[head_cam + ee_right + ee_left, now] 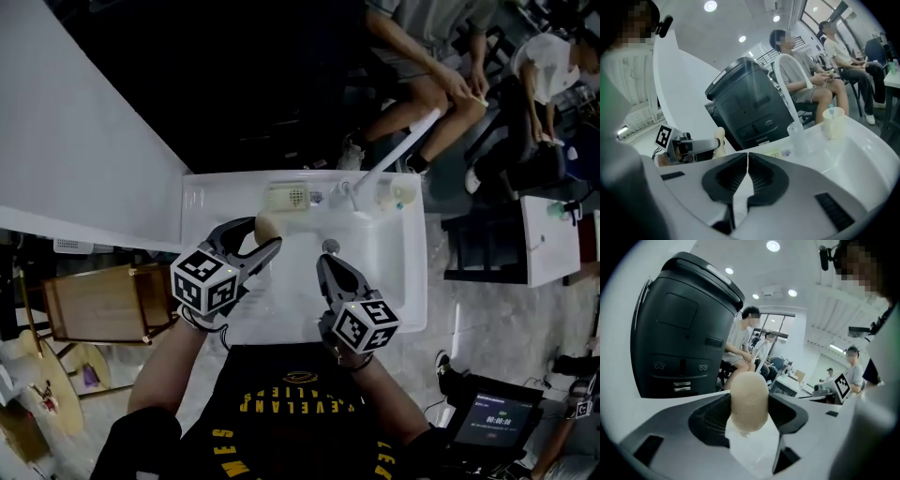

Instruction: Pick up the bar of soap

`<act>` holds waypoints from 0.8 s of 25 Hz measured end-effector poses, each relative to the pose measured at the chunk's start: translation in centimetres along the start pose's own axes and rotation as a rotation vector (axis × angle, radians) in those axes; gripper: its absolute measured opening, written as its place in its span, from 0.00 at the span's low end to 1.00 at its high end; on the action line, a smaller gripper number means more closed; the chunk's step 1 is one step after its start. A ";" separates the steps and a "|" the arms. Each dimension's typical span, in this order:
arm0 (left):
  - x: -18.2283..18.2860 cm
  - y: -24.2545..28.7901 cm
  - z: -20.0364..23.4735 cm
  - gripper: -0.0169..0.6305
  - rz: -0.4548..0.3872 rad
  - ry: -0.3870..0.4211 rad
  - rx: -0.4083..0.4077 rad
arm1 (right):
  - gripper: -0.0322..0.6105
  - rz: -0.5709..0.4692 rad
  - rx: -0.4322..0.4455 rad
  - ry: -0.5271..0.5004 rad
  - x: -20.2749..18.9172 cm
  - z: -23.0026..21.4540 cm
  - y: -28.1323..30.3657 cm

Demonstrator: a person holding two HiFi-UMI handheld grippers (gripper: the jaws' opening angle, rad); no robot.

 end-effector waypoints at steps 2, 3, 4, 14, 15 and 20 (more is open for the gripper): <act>-0.7 -1.0 -1.1 0.43 -0.022 -0.073 -0.044 | 0.08 -0.026 -0.002 -0.027 0.6 0.9 -0.8; -1.0 -1.5 -1.6 0.44 -0.031 -0.114 -0.070 | 0.08 -0.043 -0.008 -0.045 0.9 1.3 -1.2; -1.2 -2.0 -2.1 0.44 -0.044 -0.157 -0.096 | 0.08 -0.061 -0.014 -0.065 1.3 1.7 -1.6; -2.0 -5.3 -6.4 0.43 -0.140 -0.295 -0.235 | 0.08 -0.162 0.012 -0.212 2.8 4.9 -4.1; -1.9 -5.5 -6.7 0.43 -0.145 -0.299 -0.243 | 0.08 -0.166 0.013 -0.219 2.9 5.1 -4.2; -1.9 -5.8 -7.6 0.44 -0.175 -0.317 -0.275 | 0.08 -0.182 0.013 -0.265 3.5 5.7 -4.3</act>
Point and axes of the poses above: the fingertips, and each gripper's own axes: y forward along the fingers, z to its left, x out of its top, the point moved 7 cm from there along -y, backward along the fingers, and after that the axes turned 10 degrees about z, right-handed, at the moved point
